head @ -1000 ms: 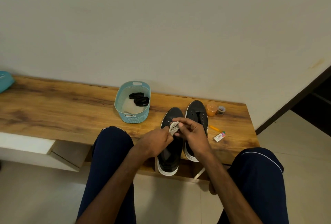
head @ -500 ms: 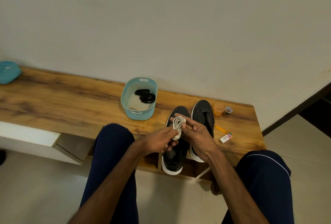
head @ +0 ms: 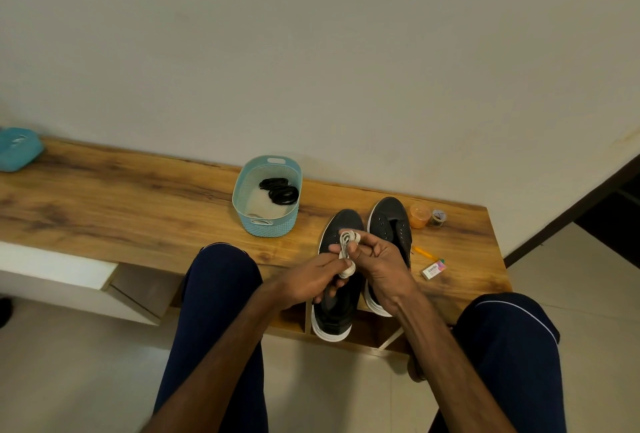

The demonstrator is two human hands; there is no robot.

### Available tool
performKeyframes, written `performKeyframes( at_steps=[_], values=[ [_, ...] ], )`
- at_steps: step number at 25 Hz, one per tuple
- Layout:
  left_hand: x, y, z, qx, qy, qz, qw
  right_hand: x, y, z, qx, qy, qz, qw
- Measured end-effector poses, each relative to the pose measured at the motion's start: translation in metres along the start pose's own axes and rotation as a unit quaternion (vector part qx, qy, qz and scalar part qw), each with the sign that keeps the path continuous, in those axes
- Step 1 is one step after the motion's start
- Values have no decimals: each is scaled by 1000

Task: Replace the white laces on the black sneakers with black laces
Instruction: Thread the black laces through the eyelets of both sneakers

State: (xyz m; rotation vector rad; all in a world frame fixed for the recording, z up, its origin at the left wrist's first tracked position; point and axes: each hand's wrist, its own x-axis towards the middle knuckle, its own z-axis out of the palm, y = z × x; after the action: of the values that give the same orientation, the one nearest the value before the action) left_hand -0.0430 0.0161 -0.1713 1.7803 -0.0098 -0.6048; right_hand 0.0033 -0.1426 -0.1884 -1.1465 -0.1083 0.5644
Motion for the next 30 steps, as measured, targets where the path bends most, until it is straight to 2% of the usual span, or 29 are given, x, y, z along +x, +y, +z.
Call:
performKeyframes(
  at_steps=[4, 6, 7, 9, 11, 14, 17, 20, 25, 29, 30],
  values=[
    [0, 0, -6, 8, 27, 35, 999, 2, -3, 3, 53, 71, -35, 995],
    [-4, -4, -16, 86, 68, 35, 993, 3, -6, 2, 62, 105, -52, 991],
    [-6, -8, -25, 156, 120, 33, 980, 3, -7, 1, 53, 114, -58, 990],
    [-9, -12, -49, 278, 255, 29, 926, 7, -11, 2, 7, 115, -71, 991],
    [-10, -12, -82, 311, 356, 8, 881, 20, -18, 10, -67, 104, -84, 989],
    [-7, -15, -126, 314, 401, -71, 858, 60, -32, 32, -220, 75, -89, 968],
    [-2, -23, -143, 331, 395, -95, 852, 118, -36, 57, -378, 54, -93, 919],
    [3, -27, -152, 385, 382, -92, 835, 176, -25, 80, -511, -8, -71, 857],
    [4, -28, -169, 364, 410, -119, 828, 252, 27, 96, -712, -103, -1, 695],
    [3, -29, -172, 371, 416, -125, 821, 273, 67, 91, -794, -151, 28, 588],
    [4, -29, -171, 374, 416, -124, 820, 274, 73, 91, -804, -157, 27, 572]
  ],
)
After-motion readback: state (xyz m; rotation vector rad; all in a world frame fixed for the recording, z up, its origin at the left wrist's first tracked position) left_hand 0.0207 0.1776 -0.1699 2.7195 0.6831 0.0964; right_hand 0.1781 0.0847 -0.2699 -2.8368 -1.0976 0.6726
